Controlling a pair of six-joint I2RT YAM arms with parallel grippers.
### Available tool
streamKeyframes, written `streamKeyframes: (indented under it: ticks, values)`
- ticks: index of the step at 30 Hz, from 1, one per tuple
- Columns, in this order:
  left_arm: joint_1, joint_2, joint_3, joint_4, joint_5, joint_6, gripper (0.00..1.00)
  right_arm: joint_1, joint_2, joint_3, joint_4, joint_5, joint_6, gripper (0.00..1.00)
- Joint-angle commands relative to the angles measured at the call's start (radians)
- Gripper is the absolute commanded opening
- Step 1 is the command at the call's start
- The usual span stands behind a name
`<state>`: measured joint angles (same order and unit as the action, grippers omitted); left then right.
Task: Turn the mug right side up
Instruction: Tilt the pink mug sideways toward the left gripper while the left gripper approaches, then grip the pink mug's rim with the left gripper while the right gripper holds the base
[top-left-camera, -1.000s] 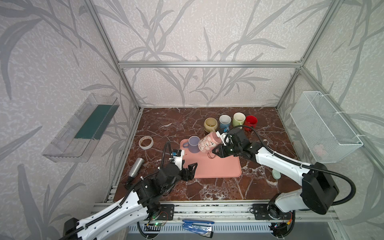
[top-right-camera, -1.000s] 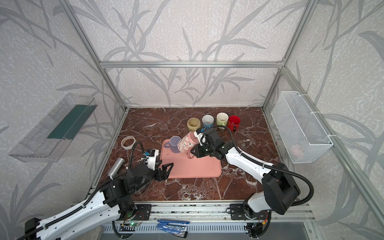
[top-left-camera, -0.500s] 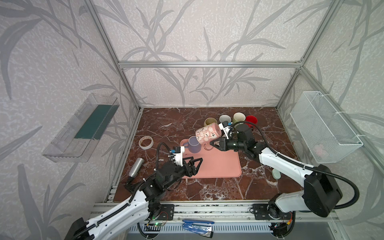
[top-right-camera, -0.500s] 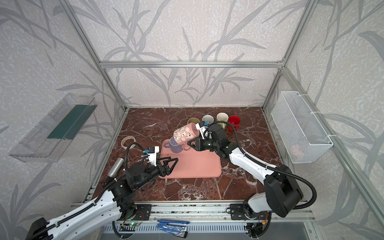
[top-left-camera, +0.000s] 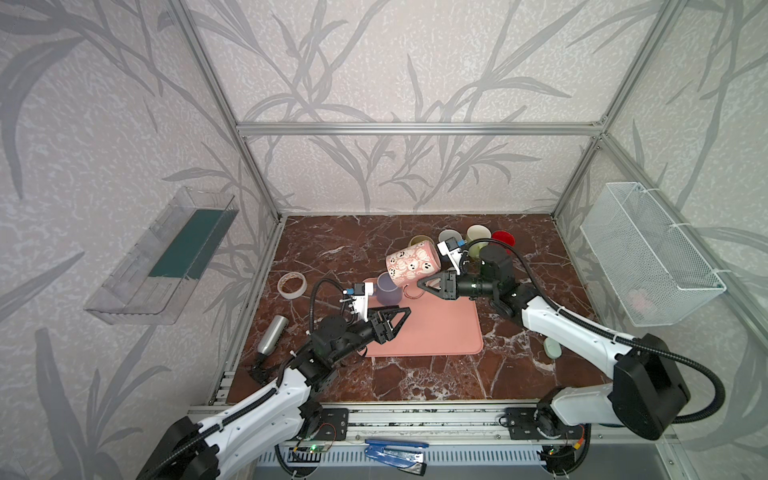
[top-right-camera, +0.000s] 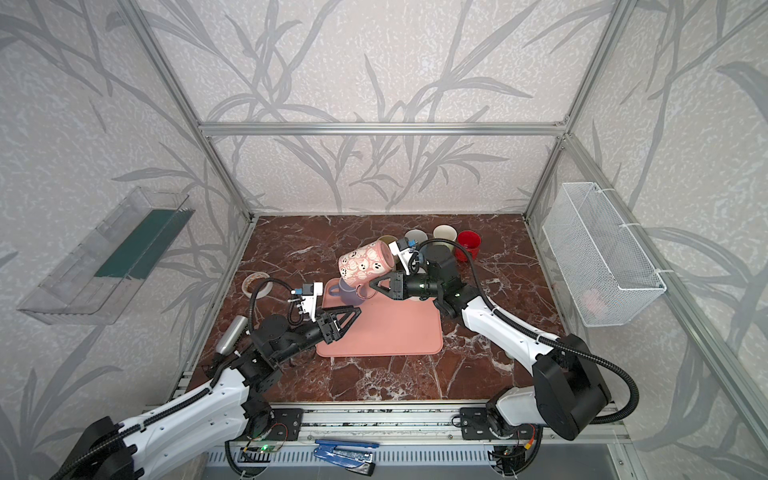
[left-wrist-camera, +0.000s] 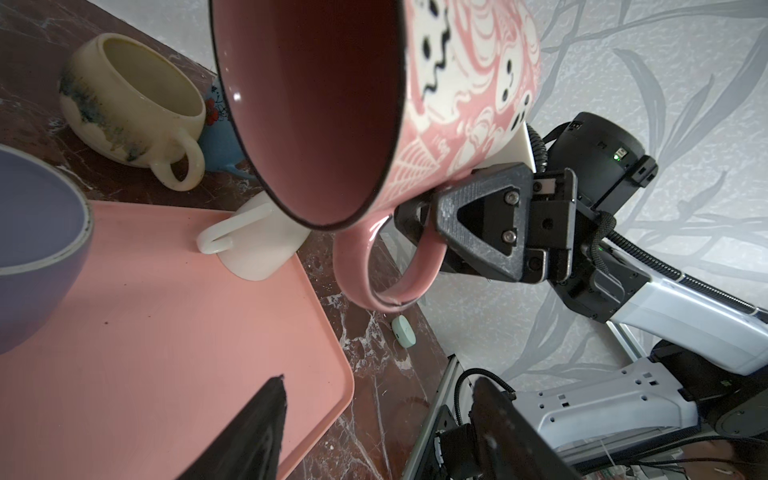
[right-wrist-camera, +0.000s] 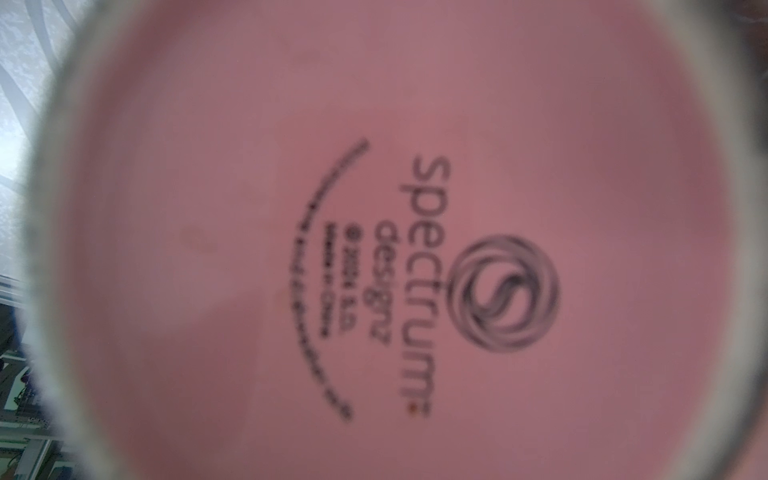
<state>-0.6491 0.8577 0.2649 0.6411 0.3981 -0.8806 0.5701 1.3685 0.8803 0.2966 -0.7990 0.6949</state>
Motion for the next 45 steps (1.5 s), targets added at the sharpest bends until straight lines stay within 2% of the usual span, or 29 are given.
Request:
streamKeyframes:
  ticks: [1, 10, 14, 21, 27, 33, 45]
  values:
    - [0.017, 0.038, 0.032, 0.148, 0.053, -0.030, 0.68, -0.003, -0.070, -0.005, 0.186, -0.067, 0.011, 0.00]
    - [0.048, 0.131, 0.061, 0.347, 0.137, -0.061, 0.68, -0.002, -0.095, -0.066, 0.310, -0.120, 0.071, 0.00]
    - [0.050, 0.166, 0.079, 0.392, 0.165, -0.078, 0.62, -0.004, -0.098, -0.085, 0.372, -0.128, 0.102, 0.00]
    - [0.056, 0.170, 0.093, 0.380, 0.176, -0.067, 0.55, -0.002, -0.086, -0.084, 0.400, -0.144, 0.121, 0.00]
    - [0.055, 0.176, 0.101, 0.373, 0.179, -0.060, 0.44, -0.001, -0.059, -0.087, 0.471, -0.169, 0.159, 0.00]
    - [0.060, 0.182, 0.111, 0.367, 0.181, -0.054, 0.42, 0.002, -0.023, -0.087, 0.544, -0.192, 0.205, 0.00]
    - [0.062, 0.209, 0.120, 0.370, 0.192, -0.056, 0.36, 0.023, -0.009, -0.115, 0.591, -0.190, 0.206, 0.00]
